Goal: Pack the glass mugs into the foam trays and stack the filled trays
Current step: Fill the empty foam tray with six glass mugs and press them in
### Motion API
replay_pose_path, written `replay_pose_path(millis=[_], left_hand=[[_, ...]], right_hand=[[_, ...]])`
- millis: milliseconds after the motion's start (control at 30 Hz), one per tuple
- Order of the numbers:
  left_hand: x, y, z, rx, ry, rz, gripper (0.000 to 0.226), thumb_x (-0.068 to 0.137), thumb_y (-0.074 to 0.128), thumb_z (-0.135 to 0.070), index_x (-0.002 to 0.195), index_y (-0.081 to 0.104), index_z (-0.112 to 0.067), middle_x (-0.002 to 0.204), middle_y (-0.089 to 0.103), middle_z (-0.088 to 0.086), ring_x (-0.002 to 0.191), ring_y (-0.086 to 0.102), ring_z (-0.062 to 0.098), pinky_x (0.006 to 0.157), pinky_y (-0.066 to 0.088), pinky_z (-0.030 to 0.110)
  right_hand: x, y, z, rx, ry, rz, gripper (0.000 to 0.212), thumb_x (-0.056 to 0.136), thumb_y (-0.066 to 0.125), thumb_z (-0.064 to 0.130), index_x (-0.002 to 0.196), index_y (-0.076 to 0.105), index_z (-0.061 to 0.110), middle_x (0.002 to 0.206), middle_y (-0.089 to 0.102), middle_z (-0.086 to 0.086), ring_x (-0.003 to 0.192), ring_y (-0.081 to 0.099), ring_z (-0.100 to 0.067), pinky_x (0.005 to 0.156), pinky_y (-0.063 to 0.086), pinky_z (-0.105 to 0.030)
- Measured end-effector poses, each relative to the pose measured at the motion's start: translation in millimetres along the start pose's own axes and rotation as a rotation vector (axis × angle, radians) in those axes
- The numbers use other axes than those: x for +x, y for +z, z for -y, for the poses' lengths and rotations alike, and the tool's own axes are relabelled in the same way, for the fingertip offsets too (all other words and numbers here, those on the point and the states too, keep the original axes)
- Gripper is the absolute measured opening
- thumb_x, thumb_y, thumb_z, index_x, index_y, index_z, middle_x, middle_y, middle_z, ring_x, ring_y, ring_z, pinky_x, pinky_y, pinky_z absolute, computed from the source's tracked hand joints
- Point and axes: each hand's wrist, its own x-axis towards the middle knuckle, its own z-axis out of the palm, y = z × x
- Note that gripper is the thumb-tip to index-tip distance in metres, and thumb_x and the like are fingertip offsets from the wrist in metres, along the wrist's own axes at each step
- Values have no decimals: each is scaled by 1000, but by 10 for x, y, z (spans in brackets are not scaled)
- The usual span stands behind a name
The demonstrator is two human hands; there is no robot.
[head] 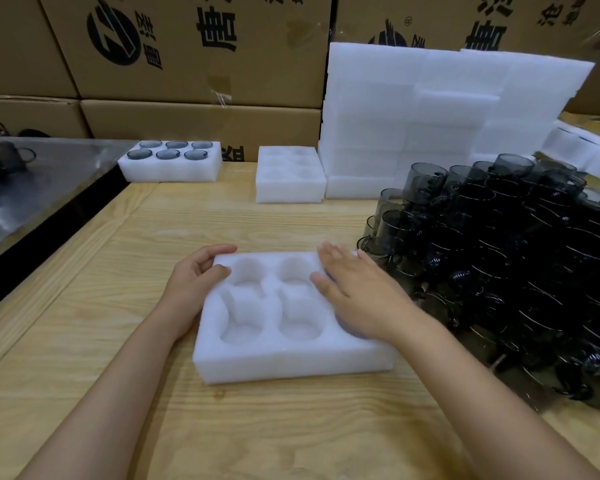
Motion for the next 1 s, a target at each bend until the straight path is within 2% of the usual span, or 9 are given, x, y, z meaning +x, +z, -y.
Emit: replay_pose_path(millis=[33,100,300,367,433,500,567,733,1000], left_hand=[[3,-1,-1,-2,0,2,33,90,52,5,109,67,-18,82,72,-1,71,68,15,57,55,24],[2,1,0,0,0,-3,33,90,52,4,108,67,-19,82,72,-1,71,68,15,56,54,24],[-4,11,-5,-3,-2,-4,33,90,52,3,108,68,-20,81,72,-2,70,68,15,56,55,24],[-2,10,1,-5,-7,-3,33,90,52,2,108,68,-21,81,72,-1,70,69,15,56,55,25],[0,7,2,-5,-10,-2,33,90,52,2,108,68,-21,81,72,-1,70,69,15,56,55,25],[1,3,-3,-1,-13,-7,32,90,53,1,108,68,-21,82,72,0,71,68,16,57,55,27],[-3,10,-1,-4,-16,-14,32,90,53,1,107,68,-22,84,71,2,73,68,18,59,54,29],[-15,21,-7,-18,-19,-19,31,90,52,2,107,67,-20,90,68,10,75,64,23,66,52,33],[-6,17,0,-13,-17,-26,30,91,52,1,108,67,-18,85,69,4,69,66,16,57,55,25]], right_hand=[[8,43,13,0,-11,60,65,98,18,50,151,6,15,159,5,2,145,0,-8,116,-2,-28],[30,95,-6,18,-9,111,68,97,15,54,151,-1,16,159,-4,5,144,-8,-6,115,-9,-26],[18,92,-21,13,-7,140,70,97,15,55,151,-6,16,158,-10,4,144,-12,-6,116,-9,-27],[-8,37,-5,77,-3,107,67,99,22,49,152,0,14,159,-3,3,145,-6,-9,117,-5,-27],[-69,-53,-35,171,50,-142,62,99,38,39,149,19,10,156,20,-3,143,16,-17,116,12,-31],[-140,-176,-135,88,133,-532,50,93,54,27,136,45,4,135,52,-12,124,42,-32,102,33,-41],[-165,-282,-272,-82,227,-730,42,86,63,23,123,58,4,116,62,-14,105,48,-37,86,37,-43],[-8,-379,-454,-392,405,-445,34,90,57,31,116,61,9,126,39,-14,111,31,-34,88,24,-38],[147,-405,-485,-386,341,-398,26,88,61,23,107,61,6,117,41,-12,108,33,-32,87,28,-34]])
